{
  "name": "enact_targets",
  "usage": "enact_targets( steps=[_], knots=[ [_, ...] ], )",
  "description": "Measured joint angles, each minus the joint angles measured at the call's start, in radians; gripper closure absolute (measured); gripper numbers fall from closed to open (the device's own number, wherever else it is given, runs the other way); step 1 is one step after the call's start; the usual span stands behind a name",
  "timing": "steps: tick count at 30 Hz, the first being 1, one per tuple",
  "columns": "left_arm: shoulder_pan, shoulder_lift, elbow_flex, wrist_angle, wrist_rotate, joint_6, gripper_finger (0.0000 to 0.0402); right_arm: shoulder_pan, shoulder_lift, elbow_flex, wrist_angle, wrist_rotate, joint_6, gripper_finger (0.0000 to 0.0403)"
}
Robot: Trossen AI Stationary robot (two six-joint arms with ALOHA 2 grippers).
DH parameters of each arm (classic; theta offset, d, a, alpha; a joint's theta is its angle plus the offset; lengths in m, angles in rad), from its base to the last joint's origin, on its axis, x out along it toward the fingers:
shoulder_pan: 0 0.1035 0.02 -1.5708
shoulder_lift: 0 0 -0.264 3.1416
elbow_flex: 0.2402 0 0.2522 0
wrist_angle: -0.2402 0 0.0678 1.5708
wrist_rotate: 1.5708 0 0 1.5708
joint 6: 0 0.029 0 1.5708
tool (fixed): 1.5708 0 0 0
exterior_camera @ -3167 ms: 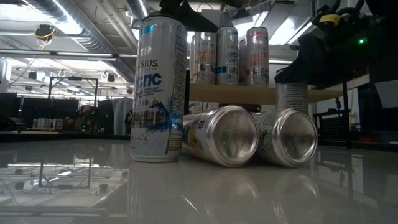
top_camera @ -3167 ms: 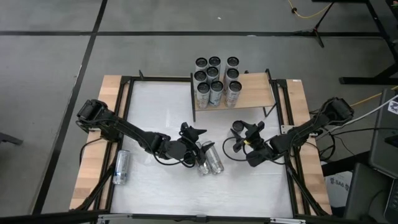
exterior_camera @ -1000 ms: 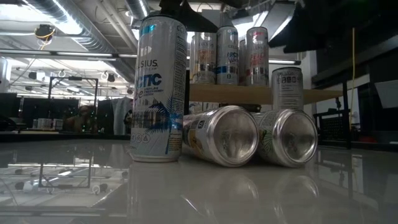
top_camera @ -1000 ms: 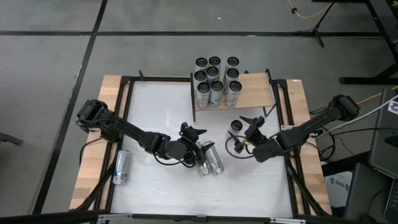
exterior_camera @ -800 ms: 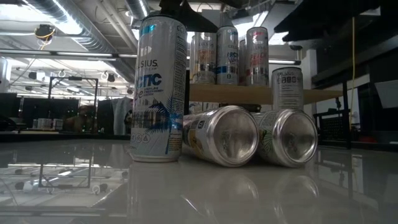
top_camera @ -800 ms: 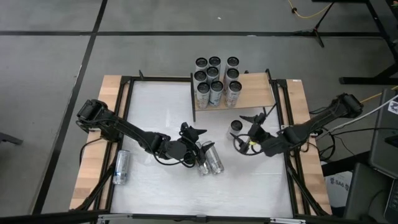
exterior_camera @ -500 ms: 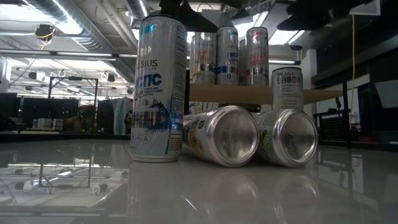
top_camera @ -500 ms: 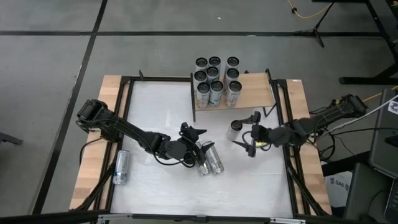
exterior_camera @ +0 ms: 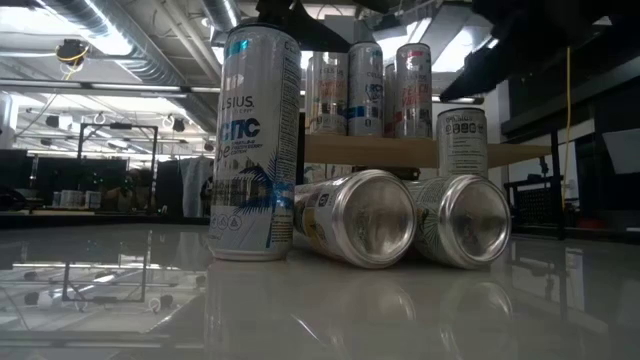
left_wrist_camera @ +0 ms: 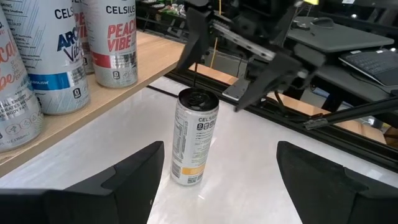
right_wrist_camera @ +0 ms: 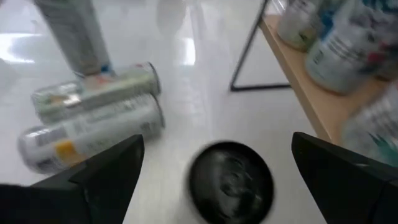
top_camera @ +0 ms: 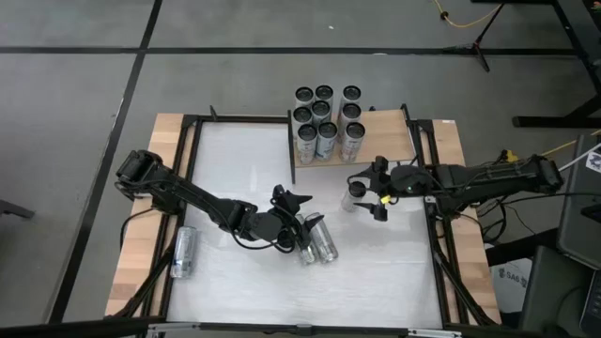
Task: Place canned beverage on shelf
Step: Put the orange soda can on the shelf
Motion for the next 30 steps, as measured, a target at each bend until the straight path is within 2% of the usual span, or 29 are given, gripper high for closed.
enact_targets(
  steps=[5, 19, 30],
  knots=[
    [0.0, 0.0, 0.0, 0.0, 0.0, 0.0, 0.0095, -0.036, 0.0, 0.0, -0.052, -0.001, 0.0, 0.0006],
    [0.001, 0.0, 0.0, 0.0, 0.0, 0.0, 0.0095, -0.034, 0.002, 0.0, -0.092, 0.0, 0.002, 0.0006],
    [0.0, 0.0, 0.0, 0.0, 0.0, 0.0, 0.0095, -0.033, 0.091, 0.0, -0.077, 0.012, 0.061, 0.0006]
  ],
)
